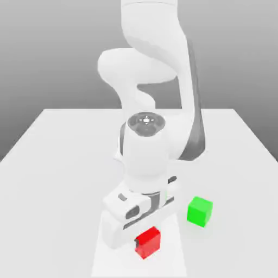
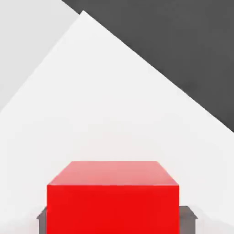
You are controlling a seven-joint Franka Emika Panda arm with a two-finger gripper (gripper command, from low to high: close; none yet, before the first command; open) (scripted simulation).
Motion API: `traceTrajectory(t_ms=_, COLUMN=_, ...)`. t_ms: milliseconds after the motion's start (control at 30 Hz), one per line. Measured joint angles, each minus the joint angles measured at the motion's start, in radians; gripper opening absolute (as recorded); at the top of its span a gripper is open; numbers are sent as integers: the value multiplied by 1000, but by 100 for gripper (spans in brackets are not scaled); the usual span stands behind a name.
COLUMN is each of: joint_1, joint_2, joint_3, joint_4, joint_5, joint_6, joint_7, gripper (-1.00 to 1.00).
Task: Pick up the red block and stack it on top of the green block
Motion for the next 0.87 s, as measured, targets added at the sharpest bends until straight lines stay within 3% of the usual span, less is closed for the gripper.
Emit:
traceTrajectory(t_ms=233, joint_1=21, joint_2=-157, joint_3=-33, joint_4=-24, joint_5=-57, joint_6=-131, joint_7=42, gripper=-100)
traceTrajectory(t_ms=500, joint_1=246, joint_2=-442, joint_3=110, joint_4=-211, joint_5=-66, joint_6=-230, joint_7=89, gripper=-100)
traceTrajectory(t_ms=600, joint_1=277, joint_2=-432, joint_3=145, joint_4=-245, joint_5=-74, joint_6=-185, joint_7=104, gripper=-100)
traceTrajectory(t_ms=767, joint_1=285, joint_2=-265, joint_3=137, joint_4=-243, joint_5=-109, joint_6=-20, joint_7=130, gripper=-100)
traceTrajectory(t_ms=800, joint_1=285, joint_2=-246, joint_3=135, joint_4=-242, joint_5=-115, joint_6=-2, joint_7=134, gripper=100)
traceTrajectory(t_ms=867, joint_1=285, joint_2=-246, joint_3=135, joint_4=-242, joint_5=-115, joint_6=-2, joint_7=134, gripper=100)
